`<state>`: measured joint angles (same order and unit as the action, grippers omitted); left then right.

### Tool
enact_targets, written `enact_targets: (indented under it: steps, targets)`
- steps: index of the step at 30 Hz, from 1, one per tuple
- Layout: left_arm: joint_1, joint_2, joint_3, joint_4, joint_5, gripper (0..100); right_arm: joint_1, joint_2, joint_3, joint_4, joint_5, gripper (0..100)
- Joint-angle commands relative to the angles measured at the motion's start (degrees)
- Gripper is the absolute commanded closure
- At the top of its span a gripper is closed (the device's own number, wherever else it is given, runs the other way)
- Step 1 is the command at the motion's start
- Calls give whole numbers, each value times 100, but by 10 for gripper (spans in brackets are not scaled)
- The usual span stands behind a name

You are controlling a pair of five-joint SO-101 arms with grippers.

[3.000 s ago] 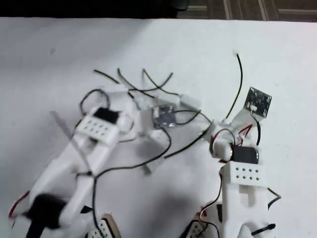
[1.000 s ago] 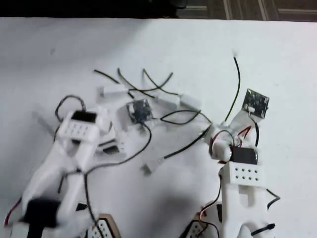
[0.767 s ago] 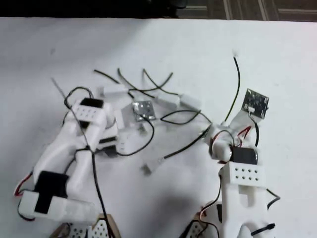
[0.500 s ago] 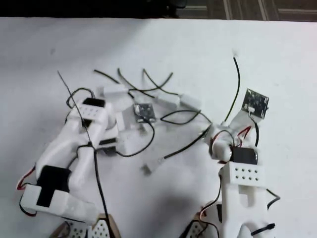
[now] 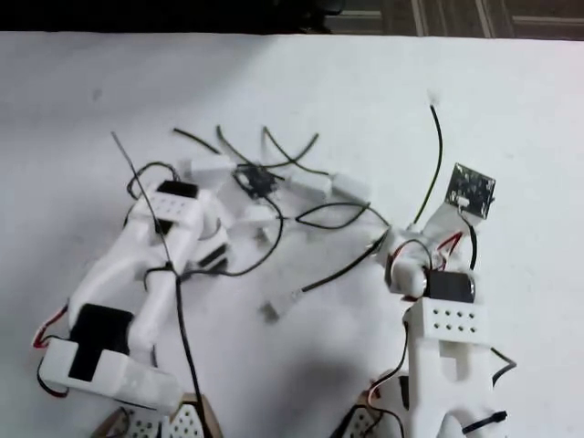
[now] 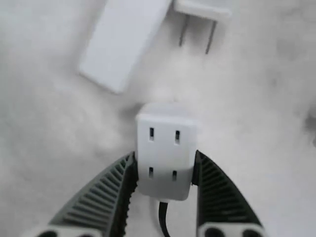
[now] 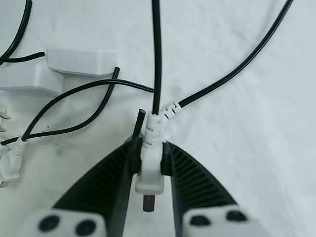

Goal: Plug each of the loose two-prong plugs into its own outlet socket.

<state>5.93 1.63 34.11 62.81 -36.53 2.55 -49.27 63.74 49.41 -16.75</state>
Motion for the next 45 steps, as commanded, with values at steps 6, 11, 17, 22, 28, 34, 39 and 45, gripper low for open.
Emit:
enact_targets:
  steps: [6, 11, 17, 22, 28, 34, 39, 45]
  targets:
    - [75, -84, -237, 229, 677, 750, -22, -180, -62, 57, 185, 981]
    - [110, -1059, -193, 686, 668, 744, -453, -180, -167, 84, 923, 981]
    - [-119, -3046, -193, 1248, 721, 744, -1068, -180, -1011, 813, 1354, 981]
    - [-514, -4488, 167, 1011, 1389, 747, -1727, -180, -1741, 1411, 1424, 981]
    - [-558, -6220, 1591, 70, 1908, 747, -2510, -180, -2365, 2070, 1398, 981]
    - [-558, -7389, 2646, -677, 2444, 745, -3073, -180, -2980, 2721, 1380, 981]
    - [-514, -7635, 2778, -721, 2813, 745, -3635, -189, -3640, 3389, 1371, 981]
    - [-426, -7653, 2699, -721, 3165, 744, -4286, -365, -4255, 4084, 1371, 981]
